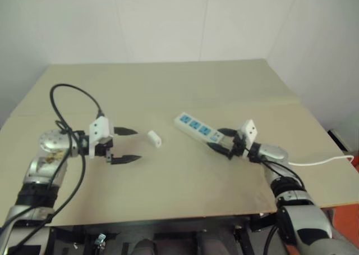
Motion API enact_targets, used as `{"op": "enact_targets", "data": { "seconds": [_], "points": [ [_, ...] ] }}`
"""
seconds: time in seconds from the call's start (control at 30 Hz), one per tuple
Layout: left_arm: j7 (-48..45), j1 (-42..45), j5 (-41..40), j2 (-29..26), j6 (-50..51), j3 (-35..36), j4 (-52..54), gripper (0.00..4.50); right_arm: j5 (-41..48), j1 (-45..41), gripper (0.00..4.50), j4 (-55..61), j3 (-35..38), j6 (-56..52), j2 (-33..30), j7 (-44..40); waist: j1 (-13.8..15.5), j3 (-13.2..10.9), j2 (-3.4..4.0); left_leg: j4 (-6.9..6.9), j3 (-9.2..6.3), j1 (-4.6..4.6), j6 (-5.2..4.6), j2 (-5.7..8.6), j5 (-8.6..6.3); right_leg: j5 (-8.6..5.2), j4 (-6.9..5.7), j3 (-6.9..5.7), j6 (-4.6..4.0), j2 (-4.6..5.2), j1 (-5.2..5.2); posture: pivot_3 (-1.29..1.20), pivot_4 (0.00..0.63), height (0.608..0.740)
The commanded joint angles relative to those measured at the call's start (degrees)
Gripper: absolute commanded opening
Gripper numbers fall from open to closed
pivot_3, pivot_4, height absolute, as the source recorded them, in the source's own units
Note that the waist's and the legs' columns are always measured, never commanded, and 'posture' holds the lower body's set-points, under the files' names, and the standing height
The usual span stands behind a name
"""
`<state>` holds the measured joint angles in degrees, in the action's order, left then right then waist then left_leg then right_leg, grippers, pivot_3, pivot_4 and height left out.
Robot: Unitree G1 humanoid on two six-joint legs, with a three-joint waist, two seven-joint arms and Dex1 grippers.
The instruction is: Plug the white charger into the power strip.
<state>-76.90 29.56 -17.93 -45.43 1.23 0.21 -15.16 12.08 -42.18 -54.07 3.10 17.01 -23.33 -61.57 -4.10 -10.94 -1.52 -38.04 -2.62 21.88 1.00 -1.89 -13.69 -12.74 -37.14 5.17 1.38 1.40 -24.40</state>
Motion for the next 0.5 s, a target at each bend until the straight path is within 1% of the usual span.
{"op": "enact_targets", "data": {
  "seconds": [0.03,0.13,0.2,0.27,0.3,0.5],
  "points": [
    [0.68,0.03,-0.53,-0.31,0.03,1.27,2.11,4.5,-0.26,-1.35,4.48,-0.46,0.38,1.21,0.43,-0.47,-0.04,0.0,0.0,0.0,0.0,0.0,0.0,0.0,0.0,0.0,0.0,0.0,0.0,0.0,0.0,0.0,0.15,0.74],
    [0.92,-0.28,-0.46,-0.39,0.17,1.33,2.48,4.5,-0.24,-1.78,4.48,-1.1,0.45,0.95,0.7,-0.52,-0.13,0.0,0.0,0.0,0.0,-0.01,0.0,-0.01,0.0,0.0,0.0,0.0,0.0,-0.01,0.0,0.0,0.15,0.74],
    [1.12,-0.49,-0.41,-0.46,0.18,1.35,2.63,4.5,-0.48,-2.02,4.12,-1.58,0.35,1.16,0.8,-0.46,-0.22,0.0,0.0,0.0,0.0,-0.04,0.0,-0.01,0.0,0.0,-0.01,0.01,0.0,-0.01,0.01,0.0,0.15,0.74],
    [1.31,-0.63,-0.44,-0.48,0.24,1.35,2.76,4.5,-0.86,-2.24,3.55,-2.14,0.23,1.48,0.81,-0.25,-0.23,0.0,0.0,0.0,0.0,-0.04,0.0,-0.01,0.0,0.0,-0.02,0.01,0.0,-0.01,0.01,0.0,0.15,0.74],
    [1.43,-0.67,-0.42,-0.48,0.26,1.32,2.81,4.5,-1.13,-2.32,3.38,-2.46,0.12,1.74,0.79,-0.17,-0.24,0.0,0.0,0.01,0.0,-0.05,0.0,-0.01,0.0,0.0,-0.01,0.01,0.0,-0.01,0.01,0.0,0.15,0.74],
    [1.52,-0.67,-0.98,-0.32,0.22,1.61,2.84,4.5,-1.4,-1.27,3.38,-1.39,-0.08,3.06,0.51,-1.53,-0.18,0.0,0.0,0.01,0.01,-0.04,0.0,0.0,0.0,0.0,-0.01,0.01,0.0,-0.01,0.02,0.0,0.15,0.74]
  ]
}}
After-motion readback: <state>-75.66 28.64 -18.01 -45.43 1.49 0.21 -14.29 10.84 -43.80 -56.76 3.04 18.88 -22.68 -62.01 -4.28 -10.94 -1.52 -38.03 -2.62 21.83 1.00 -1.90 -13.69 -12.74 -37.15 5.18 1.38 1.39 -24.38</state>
